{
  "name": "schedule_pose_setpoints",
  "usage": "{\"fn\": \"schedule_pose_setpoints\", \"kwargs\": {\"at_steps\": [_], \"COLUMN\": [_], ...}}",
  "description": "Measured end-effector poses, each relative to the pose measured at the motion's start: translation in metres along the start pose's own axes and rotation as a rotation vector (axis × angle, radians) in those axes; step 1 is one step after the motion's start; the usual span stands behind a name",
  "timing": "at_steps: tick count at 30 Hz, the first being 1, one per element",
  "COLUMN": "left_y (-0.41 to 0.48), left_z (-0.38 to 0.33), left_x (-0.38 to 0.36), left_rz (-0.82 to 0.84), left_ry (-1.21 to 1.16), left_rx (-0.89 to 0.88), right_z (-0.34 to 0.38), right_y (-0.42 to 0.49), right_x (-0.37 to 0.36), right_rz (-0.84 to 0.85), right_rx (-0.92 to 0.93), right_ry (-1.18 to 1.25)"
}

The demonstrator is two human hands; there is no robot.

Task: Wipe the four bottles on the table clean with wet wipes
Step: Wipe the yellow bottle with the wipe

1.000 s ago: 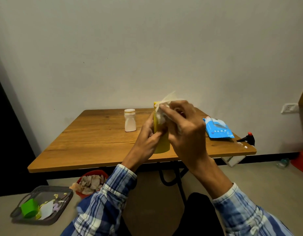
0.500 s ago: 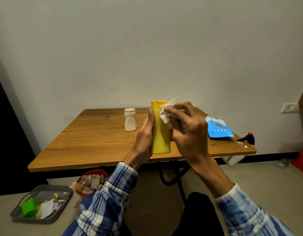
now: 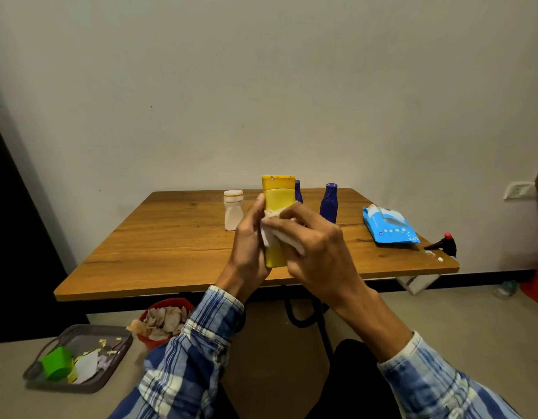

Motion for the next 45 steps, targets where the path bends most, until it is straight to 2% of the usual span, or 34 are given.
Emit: {"fn": "schedule_pose_setpoints", "kwargs": {"at_steps": [2, 3, 7, 11, 12, 13, 16, 17, 19, 23, 25, 28, 30, 32, 33, 37, 41, 45], "left_y": [0.001, 0.001, 0.004, 0.007, 0.008, 0.009, 0.010, 0.011, 0.010, 0.007, 0.008, 0.007, 0.007, 0.008, 0.008, 0.011, 0.013, 0.016], "left_z": [0.000, 0.000, -0.002, -0.004, -0.004, -0.003, -0.002, 0.000, 0.001, 0.002, 0.000, 0.002, 0.004, 0.005, 0.007, 0.004, 0.000, 0.001], "left_x": [0.002, 0.001, -0.002, 0.001, 0.003, 0.005, 0.008, 0.008, 0.005, -0.004, -0.003, 0.002, 0.000, -0.003, -0.004, 0.006, 0.010, 0.010], "left_rz": [-0.010, -0.008, -0.023, -0.014, -0.014, -0.016, -0.054, -0.058, -0.075, -0.059, -0.055, -0.048, -0.042, -0.052, -0.052, -0.063, -0.051, -0.064], "left_ry": [-0.017, -0.031, -0.022, -0.029, -0.023, -0.028, -0.035, -0.034, 0.008, 0.013, -0.020, 0.003, 0.005, -0.031, -0.057, -0.066, -0.090, -0.111], "left_rx": [0.011, 0.016, 0.046, 0.058, 0.046, 0.028, -0.003, -0.002, -0.001, -0.016, 0.001, 0.038, 0.043, 0.046, 0.059, 0.083, 0.044, 0.061], "right_z": [0.004, 0.002, -0.026, 0.000, -0.004, -0.015, -0.053, -0.057, -0.048, -0.031, -0.022, -0.005, -0.008, -0.015, -0.013, 0.000, -0.021, 0.010], "right_y": [-0.007, -0.007, 0.004, -0.005, -0.008, -0.009, -0.013, -0.013, -0.005, 0.016, 0.015, -0.004, -0.007, -0.001, 0.002, -0.006, -0.012, -0.014], "right_x": [-0.011, -0.011, 0.020, -0.003, -0.003, 0.001, 0.027, 0.034, 0.040, 0.034, 0.020, -0.003, -0.002, 0.009, 0.009, -0.008, 0.005, -0.009], "right_rz": [0.111, 0.102, -0.213, 0.027, 0.038, -0.003, -0.273, -0.341, -0.380, -0.262, -0.149, 0.042, 0.019, -0.112, -0.118, 0.053, -0.077, 0.014], "right_rx": [0.035, 0.041, -0.158, 0.018, 0.015, -0.048, -0.322, -0.353, -0.291, -0.166, -0.137, -0.026, -0.046, -0.139, -0.150, -0.026, -0.171, 0.045], "right_ry": [-0.008, 0.004, 0.129, 0.051, 0.058, 0.092, 0.210, 0.243, 0.275, 0.139, 0.044, 0.029, 0.074, 0.101, 0.088, 0.071, 0.047, -0.013]}}
Point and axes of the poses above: each hand's wrist, its own y-axis towards the middle knuckle, its own x-axis out of the back of the hand, z = x × y, the point moved 7 cm from there along y, towards the middle knuckle, and after that the axes turned 10 degrees about y, right-handed, at the moved point
